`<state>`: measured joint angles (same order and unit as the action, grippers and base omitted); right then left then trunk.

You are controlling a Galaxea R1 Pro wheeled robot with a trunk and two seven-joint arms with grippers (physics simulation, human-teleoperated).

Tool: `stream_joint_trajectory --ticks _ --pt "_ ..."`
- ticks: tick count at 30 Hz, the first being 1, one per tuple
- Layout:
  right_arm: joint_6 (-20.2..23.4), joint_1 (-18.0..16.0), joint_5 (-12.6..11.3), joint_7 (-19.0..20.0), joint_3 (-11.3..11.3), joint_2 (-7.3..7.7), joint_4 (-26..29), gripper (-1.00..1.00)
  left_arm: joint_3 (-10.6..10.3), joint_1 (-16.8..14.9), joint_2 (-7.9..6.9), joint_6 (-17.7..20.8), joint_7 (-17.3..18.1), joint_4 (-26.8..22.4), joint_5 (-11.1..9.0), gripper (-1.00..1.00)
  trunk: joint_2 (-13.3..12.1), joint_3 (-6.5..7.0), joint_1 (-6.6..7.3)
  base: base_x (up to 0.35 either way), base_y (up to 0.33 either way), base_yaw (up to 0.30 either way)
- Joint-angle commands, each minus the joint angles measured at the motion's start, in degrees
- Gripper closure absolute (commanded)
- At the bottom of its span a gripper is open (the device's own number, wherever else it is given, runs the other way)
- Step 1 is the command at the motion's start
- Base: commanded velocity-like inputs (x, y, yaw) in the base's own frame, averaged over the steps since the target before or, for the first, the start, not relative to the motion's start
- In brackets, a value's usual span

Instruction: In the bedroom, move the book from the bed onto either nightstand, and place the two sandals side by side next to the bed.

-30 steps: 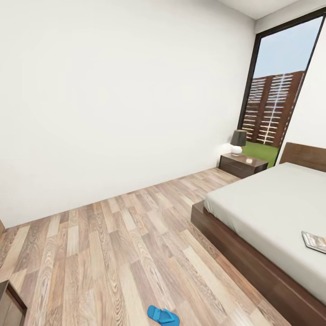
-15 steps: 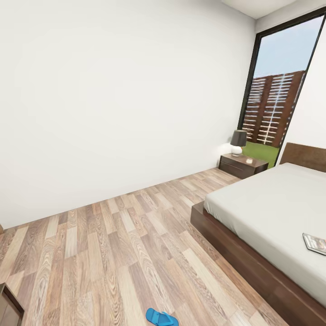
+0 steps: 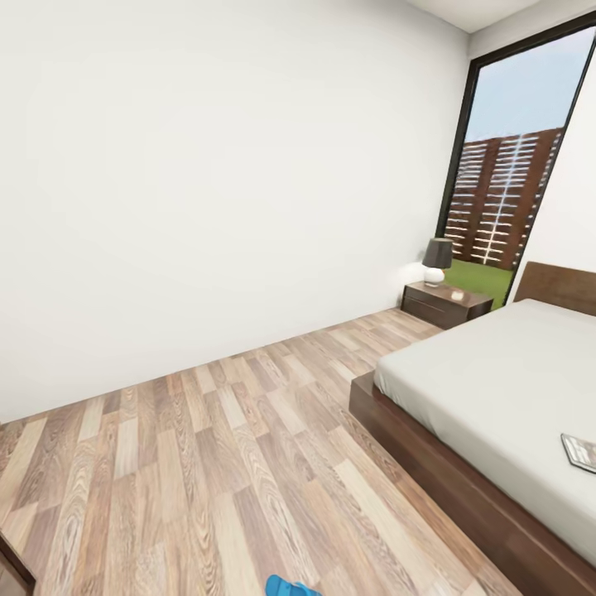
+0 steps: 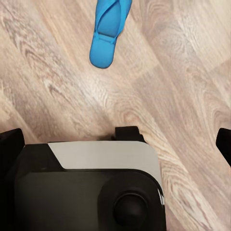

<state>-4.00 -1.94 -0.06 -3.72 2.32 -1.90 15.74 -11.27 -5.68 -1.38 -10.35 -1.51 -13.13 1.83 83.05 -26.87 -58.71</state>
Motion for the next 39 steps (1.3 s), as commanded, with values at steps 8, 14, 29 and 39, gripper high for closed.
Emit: stream_joint_trajectory --ticks 8,14,29,39 --pt "-0.2 0.0 0.0 -0.1 0.2 -0.04 0.0 -1.0 -0.9 0.0 -0.02 -0.2 -0.2 0.0 0.2 -1.0 0.0 -0.06 -0.02 0.093 0.0 0.0" --pt "-0.3 0.0 0.0 -0.1 0.2 -0.04 0.0 -1.0 -1.0 0.0 -0.02 -0.2 -0.2 0.0 0.2 -1.0 0.0 -0.06 -0.02 0.025 0.0 0.0" --pt "-0.3 -0.1 0.0 -0.1 0.2 -0.13 0.1 -1.0 -1.1 0.0 -0.03 -0.2 -0.2 0.0 0.2 -1.0 0.0 -0.06 -0.02 0.006 0.0 -0.057" --pt "-0.3 -0.1 0.0 -0.1 0.2 -0.13 0.1 -1.0 -1.2 0.0 -0.03 -0.2 -0.2 0.0 0.2 -1.0 0.0 -0.06 -0.02 0.073 -0.045 -0.086"
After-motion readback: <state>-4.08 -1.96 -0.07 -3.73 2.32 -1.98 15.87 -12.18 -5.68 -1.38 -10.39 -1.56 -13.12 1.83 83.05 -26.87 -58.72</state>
